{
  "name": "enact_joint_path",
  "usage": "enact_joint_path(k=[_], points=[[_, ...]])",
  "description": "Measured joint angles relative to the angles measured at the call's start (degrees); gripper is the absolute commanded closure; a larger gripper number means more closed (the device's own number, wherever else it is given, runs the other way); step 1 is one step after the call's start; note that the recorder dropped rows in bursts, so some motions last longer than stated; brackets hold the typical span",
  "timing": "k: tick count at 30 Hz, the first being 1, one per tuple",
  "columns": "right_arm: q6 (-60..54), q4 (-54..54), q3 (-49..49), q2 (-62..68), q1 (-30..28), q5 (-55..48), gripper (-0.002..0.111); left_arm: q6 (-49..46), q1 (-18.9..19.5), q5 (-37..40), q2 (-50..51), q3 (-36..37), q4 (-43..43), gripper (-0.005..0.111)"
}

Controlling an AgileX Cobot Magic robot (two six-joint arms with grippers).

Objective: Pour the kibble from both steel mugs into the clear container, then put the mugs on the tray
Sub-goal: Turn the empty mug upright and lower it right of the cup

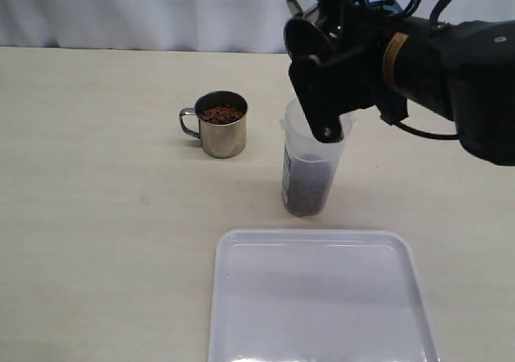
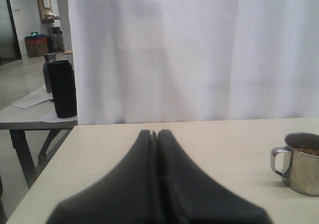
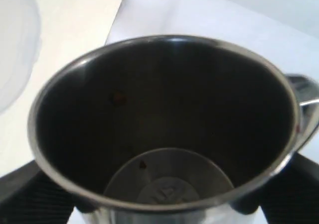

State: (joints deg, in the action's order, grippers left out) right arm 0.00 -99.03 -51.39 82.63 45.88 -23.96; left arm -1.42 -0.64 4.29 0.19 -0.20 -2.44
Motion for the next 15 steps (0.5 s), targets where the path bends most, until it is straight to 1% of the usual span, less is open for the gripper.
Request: enact_joint_path(k=[1,3,4,5,6,9,15], points=[[1.23,1.43,-0.45,-0.18,-0.34,1.52,0.104,0.00,0.00,0.00,0.00,0.00,0.00,0.107],[2.75,8.06,-0.65,-1.52,-2.94,9.34,0.104,0.00,0.00,0.00,0.00,0.00,0.00,0.107],[3.00,12.10,-0.65,-3.12,-5.82,13.62,0.104,0.00,0.00,0.00,0.00,0.00,0.00,0.107],[3.00,13.95,-0.50,-4.35,-7.47,15.77,0.104,0.00,0.00,0.00,0.00,0.00,0.00,0.107],[3.06,17.18,0.52,-7.09,-10.62,20.66,0.104,0.00,0.00,0.00,0.00,0.00,0.00,0.107],[4.32,20.60,3.32,-11.88,-15.41,29.38,0.104,0.00,0.00,0.00,0.00,0.00,0.00,0.107],[10.37,21.51,10.65,-17.38,-25.74,48.67,0.104,0.00,0.00,0.00,0.00,0.00,0.00,0.107]])
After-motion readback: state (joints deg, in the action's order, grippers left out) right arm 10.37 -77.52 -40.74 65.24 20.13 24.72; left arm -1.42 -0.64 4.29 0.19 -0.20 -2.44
